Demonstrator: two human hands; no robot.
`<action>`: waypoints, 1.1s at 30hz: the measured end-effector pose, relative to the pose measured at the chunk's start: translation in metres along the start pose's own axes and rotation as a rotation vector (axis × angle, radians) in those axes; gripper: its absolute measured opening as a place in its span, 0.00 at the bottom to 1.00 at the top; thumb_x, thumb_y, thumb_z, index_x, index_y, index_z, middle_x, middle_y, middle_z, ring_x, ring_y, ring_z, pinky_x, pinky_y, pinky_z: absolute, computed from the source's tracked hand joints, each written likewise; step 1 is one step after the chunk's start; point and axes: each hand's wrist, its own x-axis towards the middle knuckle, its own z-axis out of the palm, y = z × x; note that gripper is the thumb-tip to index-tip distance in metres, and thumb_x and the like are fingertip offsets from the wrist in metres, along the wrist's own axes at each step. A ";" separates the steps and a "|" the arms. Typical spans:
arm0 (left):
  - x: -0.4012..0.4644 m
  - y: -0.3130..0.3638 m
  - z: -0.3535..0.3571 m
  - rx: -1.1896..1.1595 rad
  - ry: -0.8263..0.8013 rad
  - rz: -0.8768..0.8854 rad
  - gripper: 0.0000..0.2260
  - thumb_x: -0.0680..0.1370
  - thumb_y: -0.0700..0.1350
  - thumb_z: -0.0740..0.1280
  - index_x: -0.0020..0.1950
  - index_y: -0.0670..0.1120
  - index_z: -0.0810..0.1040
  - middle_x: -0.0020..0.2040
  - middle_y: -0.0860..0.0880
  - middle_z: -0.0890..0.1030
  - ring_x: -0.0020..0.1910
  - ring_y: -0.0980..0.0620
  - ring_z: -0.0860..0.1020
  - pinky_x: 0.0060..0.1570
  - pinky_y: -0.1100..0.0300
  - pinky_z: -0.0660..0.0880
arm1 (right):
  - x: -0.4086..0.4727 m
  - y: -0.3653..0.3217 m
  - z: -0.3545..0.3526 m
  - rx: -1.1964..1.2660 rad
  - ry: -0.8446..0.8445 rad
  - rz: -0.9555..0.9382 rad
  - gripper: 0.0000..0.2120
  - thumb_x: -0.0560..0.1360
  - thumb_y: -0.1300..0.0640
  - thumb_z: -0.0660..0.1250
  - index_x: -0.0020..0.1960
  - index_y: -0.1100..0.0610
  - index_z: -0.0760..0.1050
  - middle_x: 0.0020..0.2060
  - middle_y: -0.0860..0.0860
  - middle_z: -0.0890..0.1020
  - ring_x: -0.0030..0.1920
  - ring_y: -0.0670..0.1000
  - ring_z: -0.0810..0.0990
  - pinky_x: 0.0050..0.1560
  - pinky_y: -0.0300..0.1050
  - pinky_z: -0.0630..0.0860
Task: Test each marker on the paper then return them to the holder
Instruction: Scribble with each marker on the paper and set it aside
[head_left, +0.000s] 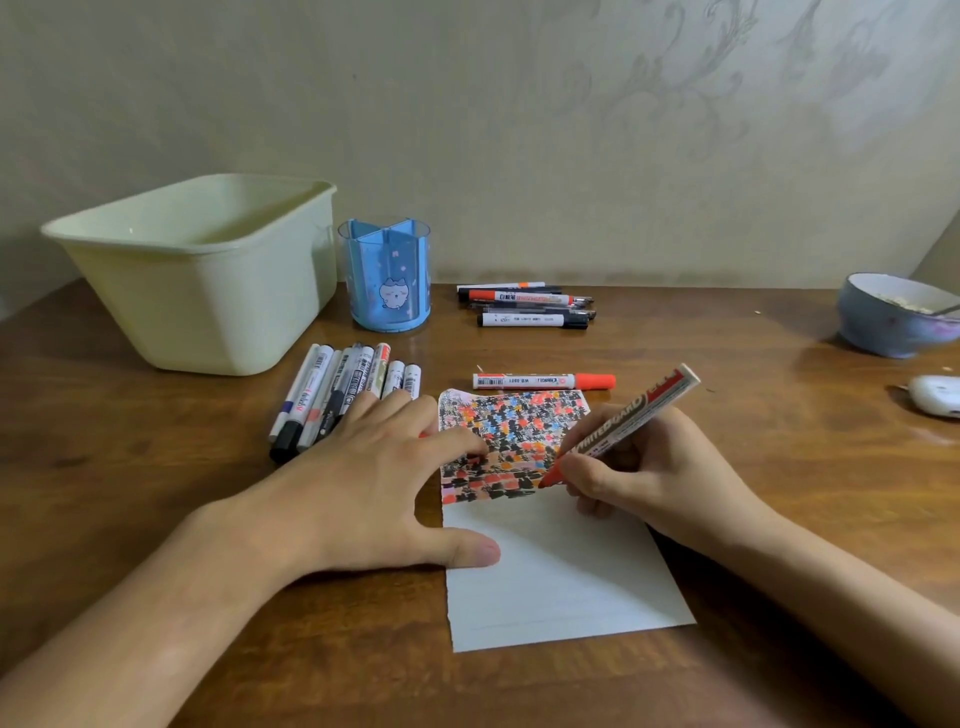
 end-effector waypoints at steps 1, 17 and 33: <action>0.000 0.000 0.000 -0.006 -0.004 -0.001 0.41 0.64 0.81 0.54 0.74 0.67 0.56 0.52 0.61 0.59 0.54 0.57 0.56 0.57 0.59 0.58 | 0.000 0.000 0.001 -0.008 0.003 0.006 0.03 0.75 0.59 0.71 0.47 0.59 0.79 0.36 0.52 0.85 0.35 0.54 0.85 0.38 0.50 0.83; 0.001 0.001 0.000 -0.018 -0.035 -0.014 0.40 0.64 0.81 0.56 0.73 0.69 0.54 0.53 0.60 0.58 0.53 0.58 0.55 0.57 0.58 0.58 | 0.000 -0.001 0.003 -0.047 -0.009 0.036 0.06 0.75 0.57 0.72 0.49 0.57 0.78 0.36 0.47 0.85 0.36 0.51 0.85 0.38 0.49 0.84; 0.002 0.000 0.000 -0.031 -0.031 -0.013 0.39 0.64 0.81 0.56 0.72 0.70 0.55 0.52 0.61 0.59 0.53 0.58 0.56 0.56 0.58 0.59 | 0.000 -0.004 0.001 -0.077 0.022 0.026 0.04 0.74 0.56 0.71 0.46 0.57 0.79 0.35 0.49 0.85 0.35 0.51 0.85 0.38 0.50 0.84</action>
